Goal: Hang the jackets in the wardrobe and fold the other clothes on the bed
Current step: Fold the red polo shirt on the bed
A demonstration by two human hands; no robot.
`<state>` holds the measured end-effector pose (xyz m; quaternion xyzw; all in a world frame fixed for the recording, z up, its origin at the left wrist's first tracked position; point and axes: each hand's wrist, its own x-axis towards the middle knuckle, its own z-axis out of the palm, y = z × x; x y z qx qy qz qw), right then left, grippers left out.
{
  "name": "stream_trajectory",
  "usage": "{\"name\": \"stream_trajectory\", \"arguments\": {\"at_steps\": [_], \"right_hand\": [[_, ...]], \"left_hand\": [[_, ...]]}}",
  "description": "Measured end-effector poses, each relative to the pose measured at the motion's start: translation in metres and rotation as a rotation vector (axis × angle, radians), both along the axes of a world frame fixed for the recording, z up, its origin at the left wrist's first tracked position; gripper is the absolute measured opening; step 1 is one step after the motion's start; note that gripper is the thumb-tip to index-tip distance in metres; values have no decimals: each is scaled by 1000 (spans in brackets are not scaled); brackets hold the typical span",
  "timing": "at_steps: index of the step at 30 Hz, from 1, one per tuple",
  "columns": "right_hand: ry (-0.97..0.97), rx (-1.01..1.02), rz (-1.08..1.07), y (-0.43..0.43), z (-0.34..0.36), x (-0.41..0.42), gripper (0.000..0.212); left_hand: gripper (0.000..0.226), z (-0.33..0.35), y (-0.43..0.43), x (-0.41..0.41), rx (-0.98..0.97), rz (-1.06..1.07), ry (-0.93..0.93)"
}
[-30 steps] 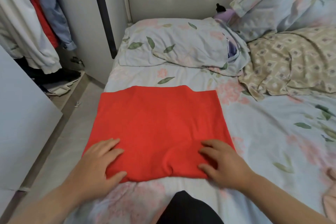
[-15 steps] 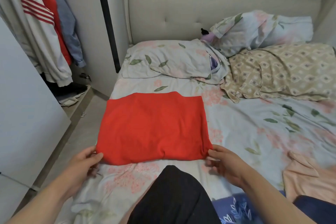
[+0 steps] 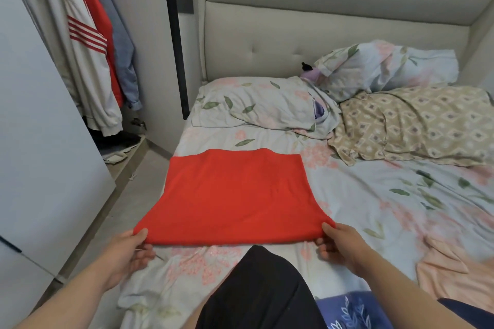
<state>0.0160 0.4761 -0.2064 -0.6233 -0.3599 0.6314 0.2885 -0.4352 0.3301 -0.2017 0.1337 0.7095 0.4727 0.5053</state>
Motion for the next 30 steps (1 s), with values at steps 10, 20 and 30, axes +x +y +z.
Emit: {"name": "stream_trajectory", "arguments": {"at_steps": [10,20,30], "right_hand": [[-75,-23,-117,0,1,9,8],[-230,403,173,-3,37,-1,43],[-203,729,-46,45,151,-30,24]], "left_hand": [[18,-6,-5,-5,-28,97,12],[29,30,5,-14,207,-56,214],[14,129,56,-35,442,113,618]]}}
